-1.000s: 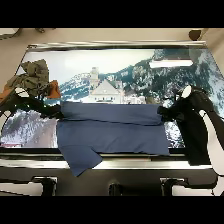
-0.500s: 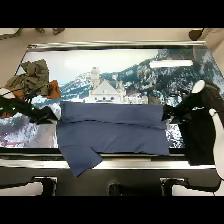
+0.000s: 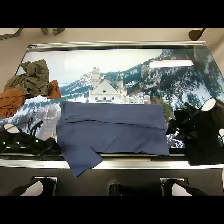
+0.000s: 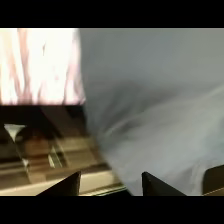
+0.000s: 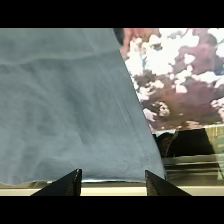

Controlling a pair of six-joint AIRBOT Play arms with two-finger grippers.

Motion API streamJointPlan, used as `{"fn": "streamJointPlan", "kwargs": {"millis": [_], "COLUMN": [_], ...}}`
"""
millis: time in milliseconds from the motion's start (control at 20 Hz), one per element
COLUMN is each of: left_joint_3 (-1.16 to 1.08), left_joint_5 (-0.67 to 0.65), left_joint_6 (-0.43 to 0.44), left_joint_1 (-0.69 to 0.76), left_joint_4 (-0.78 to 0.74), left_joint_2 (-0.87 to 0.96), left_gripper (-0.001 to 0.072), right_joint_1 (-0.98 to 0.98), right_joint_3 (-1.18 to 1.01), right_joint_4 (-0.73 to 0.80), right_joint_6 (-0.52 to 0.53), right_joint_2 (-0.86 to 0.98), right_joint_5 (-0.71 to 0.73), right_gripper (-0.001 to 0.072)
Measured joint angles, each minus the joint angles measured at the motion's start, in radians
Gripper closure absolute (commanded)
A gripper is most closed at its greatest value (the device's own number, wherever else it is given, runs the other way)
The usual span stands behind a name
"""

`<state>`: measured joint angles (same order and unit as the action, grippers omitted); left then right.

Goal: Fold the shirts.

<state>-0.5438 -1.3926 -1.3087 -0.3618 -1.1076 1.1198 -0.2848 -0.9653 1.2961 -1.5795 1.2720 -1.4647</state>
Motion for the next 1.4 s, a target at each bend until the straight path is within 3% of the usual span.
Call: {"fn": "streamJointPlan", "kwargs": {"millis": [400,500,600,650,850,1300,1350,1400], "left_joint_3": [0.119,0.134,0.156,0.169,0.205,0.217,0.217,0.217], "left_joint_5": [0.068,0.092,0.114,0.122,0.15,0.155,0.155,0.155], "left_joint_6": [0.015,0.015,0.009,0.007,0.003,0.001,0.002,0.004], "left_joint_1": [-0.003,-0.002,0.004,0.01,0.027,0.032,0.032,0.032], "left_joint_4": [0.086,0.116,0.143,0.158,0.157,0.159,0.159,0.159], "left_joint_2": [-0.022,-0.023,-0.025,-0.025,-0.024,-0.024,-0.024,-0.024], "left_gripper": [0.0258,0.0318,0.0319,0.0344,0.0661,0.0678,0.0678,0.0678], "right_joint_1": [-0.004,-0.004,-0.004,-0.004,-0.004,-0.005,-0.005,-0.005], "right_joint_3": [0.053,0.058,0.071,0.081,0.126,0.262,0.272,0.281], "right_joint_4": [-0.002,-0.002,-0.001,0.002,0.014,0.052,0.034,0.014], "right_joint_6": [0.005,0.006,0.006,0.006,0.006,0.02,0.02,0.02], "right_joint_2": [-0.021,-0.022,-0.022,-0.022,-0.023,-0.03,-0.03,-0.031], "right_joint_5": [0.044,0.047,0.047,0.047,0.046,0.109,0.127,0.135], "right_gripper": [0.0218,0.0215,0.0194,0.0164,0.0138,0.0145,0.0166,0.0232]}}
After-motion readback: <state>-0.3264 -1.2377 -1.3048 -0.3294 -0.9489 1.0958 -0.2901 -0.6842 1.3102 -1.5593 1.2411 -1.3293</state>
